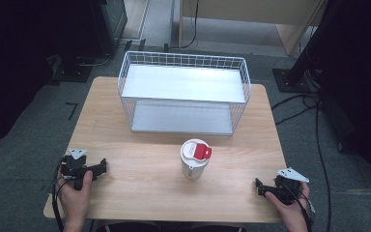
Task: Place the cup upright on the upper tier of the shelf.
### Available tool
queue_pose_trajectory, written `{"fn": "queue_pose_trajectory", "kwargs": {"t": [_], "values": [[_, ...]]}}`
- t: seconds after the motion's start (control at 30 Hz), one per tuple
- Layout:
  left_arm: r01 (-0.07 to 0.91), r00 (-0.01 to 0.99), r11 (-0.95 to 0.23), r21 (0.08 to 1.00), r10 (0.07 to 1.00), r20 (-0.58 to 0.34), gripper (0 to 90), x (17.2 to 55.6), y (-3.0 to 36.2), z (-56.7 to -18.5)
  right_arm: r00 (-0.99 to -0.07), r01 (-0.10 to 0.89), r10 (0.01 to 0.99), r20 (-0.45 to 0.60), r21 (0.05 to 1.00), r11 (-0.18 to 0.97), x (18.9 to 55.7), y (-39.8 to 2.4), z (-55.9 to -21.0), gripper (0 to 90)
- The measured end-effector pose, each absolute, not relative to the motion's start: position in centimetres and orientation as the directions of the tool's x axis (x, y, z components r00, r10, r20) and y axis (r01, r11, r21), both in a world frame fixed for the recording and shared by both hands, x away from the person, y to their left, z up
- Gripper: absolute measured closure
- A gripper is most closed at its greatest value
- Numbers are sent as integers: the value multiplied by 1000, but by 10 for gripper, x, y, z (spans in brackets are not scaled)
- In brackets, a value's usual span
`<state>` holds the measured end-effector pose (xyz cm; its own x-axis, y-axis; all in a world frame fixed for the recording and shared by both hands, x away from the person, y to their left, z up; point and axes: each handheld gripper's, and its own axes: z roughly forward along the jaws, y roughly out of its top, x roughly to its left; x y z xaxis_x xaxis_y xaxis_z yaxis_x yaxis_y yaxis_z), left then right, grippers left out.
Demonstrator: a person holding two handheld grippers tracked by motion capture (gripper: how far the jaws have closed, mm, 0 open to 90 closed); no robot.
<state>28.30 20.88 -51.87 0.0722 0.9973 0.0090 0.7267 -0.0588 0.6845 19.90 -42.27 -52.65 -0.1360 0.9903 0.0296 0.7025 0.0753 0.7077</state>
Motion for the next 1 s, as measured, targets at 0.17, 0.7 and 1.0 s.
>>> {"fn": "queue_pose_trajectory", "kwargs": {"t": [0.17,0.7,1.0], "values": [[727,73,-60,684,997,10,0,283,209,-519,-134,703,991,21,707,80,195,-422,-526,0],[727,74,-61,684,997,10,0,283,209,-519,-210,631,977,36,768,107,194,-394,-492,0],[727,74,-60,684,997,10,0,283,209,-519,-285,611,957,50,779,141,202,-363,-483,0]]}}
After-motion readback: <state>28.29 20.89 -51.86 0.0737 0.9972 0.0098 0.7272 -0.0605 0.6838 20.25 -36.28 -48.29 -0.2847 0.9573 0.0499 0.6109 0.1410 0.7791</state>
